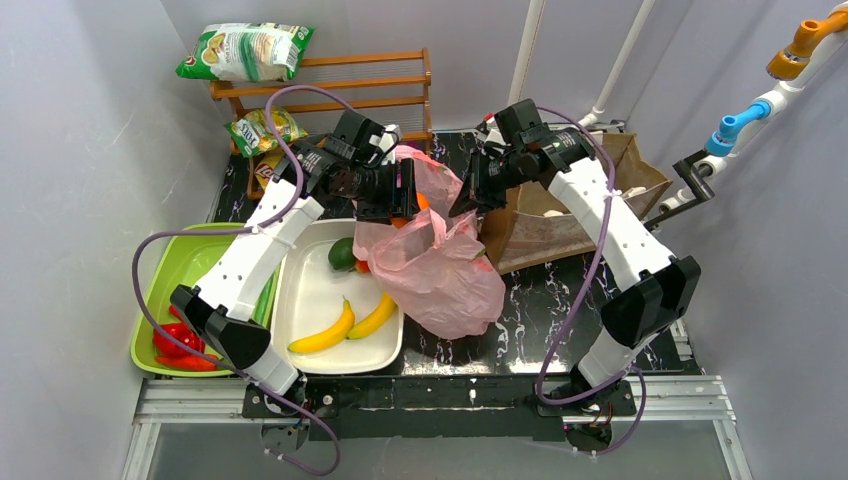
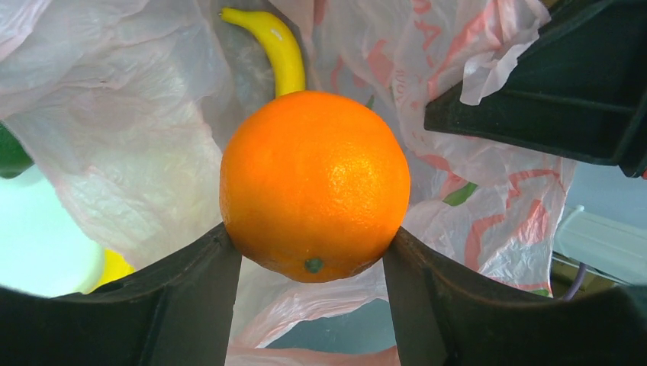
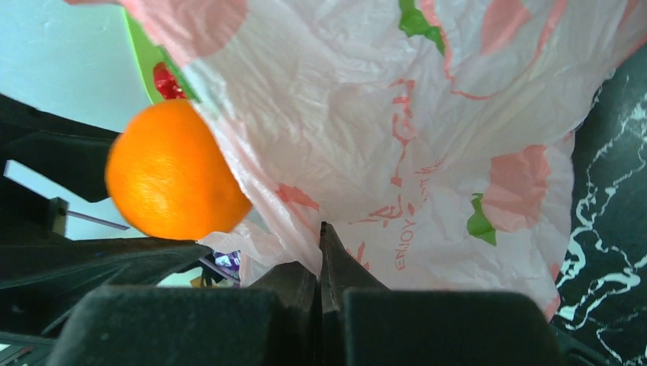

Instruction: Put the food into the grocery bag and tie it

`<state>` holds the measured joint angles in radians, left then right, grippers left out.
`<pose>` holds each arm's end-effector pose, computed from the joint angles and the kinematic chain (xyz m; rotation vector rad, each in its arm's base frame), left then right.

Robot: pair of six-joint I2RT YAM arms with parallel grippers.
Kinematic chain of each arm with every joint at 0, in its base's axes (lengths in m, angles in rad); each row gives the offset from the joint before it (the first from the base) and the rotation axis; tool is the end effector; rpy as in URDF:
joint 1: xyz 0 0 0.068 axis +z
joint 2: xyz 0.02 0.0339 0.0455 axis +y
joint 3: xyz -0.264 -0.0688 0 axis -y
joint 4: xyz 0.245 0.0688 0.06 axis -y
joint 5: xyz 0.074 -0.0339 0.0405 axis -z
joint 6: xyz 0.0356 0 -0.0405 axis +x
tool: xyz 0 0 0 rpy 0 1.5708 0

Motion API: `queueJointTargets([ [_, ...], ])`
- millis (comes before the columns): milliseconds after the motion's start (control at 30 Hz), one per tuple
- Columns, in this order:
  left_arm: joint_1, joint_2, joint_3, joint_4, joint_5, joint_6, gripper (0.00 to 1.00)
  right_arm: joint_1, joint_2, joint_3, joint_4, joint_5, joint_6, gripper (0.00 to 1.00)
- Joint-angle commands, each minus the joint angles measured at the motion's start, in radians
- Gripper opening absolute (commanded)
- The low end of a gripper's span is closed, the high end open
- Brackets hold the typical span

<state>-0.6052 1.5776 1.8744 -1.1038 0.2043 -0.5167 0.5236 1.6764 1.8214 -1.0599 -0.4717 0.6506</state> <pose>0.2540 -0.1845 0.4279 0.2131 2.4889 -0.7499 0.2916 0.1870 0.3870 -0.0483 2.6706 1.0344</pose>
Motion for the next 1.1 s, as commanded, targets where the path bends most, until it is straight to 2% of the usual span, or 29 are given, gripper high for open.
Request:
queueJointTargets([
  [0, 0.001, -0.021, -0.01, 0.033, 0.067, 0.034, 0.0, 0.001, -0.055, -0.013, 0.142, -0.017, 0.001, 0.01],
  [67, 0.001, -0.012, 0.01, 0.032, 0.082, 0.036, 0.02, 0.001, -0.043, -0.006, 0.152, -0.031, -0.002, 0.01],
  [267, 0.001, 0.018, 0.014, 0.021, 0.074, 0.043, 0.37, -0.003, 0.072, 0.196, 0.018, -0.036, -0.147, 0.01],
  [333, 0.001, 0.023, 0.006, 0.006, 0.051, 0.04, 0.53, -0.003, 0.096, 0.234, -0.007, -0.038, -0.18, 0.01],
  [400, 0.001, 0.007, -0.032, 0.011, 0.025, 0.031, 0.75, -0.004, 0.098, 0.216, 0.004, -0.046, -0.19, 0.01],
  [433, 0.001, -0.006, -0.054, 0.017, 0.012, 0.026, 0.9, -0.004, 0.098, 0.204, 0.009, -0.049, -0.191, 0.01],
  [467, 0.001, -0.015, -0.069, 0.016, -0.003, 0.021, 0.97, -0.003, 0.1, 0.199, 0.006, -0.048, -0.192, 0.01],
  [700, 0.001, -0.021, -0.057, -0.034, -0.048, 0.013, 0.98, -0.007, 0.122, 0.211, -0.011, -0.033, -0.196, 0.01],
  [800, 0.001, 0.028, 0.059, -0.105, -0.089, 0.03, 0.98, -0.008, 0.139, 0.237, -0.005, -0.031, -0.189, 0.01],
  [967, 0.021, 0.13, 0.328, -0.305, -0.257, 0.056, 0.98, -0.011, 0.173, 0.287, -0.017, -0.009, -0.185, 0.01],
  [1067, 0.062, 0.14, 0.343, -0.346, -0.297, 0.053, 0.98, -0.016, 0.185, 0.32, -0.025, 0.003, -0.187, 0.01],
])
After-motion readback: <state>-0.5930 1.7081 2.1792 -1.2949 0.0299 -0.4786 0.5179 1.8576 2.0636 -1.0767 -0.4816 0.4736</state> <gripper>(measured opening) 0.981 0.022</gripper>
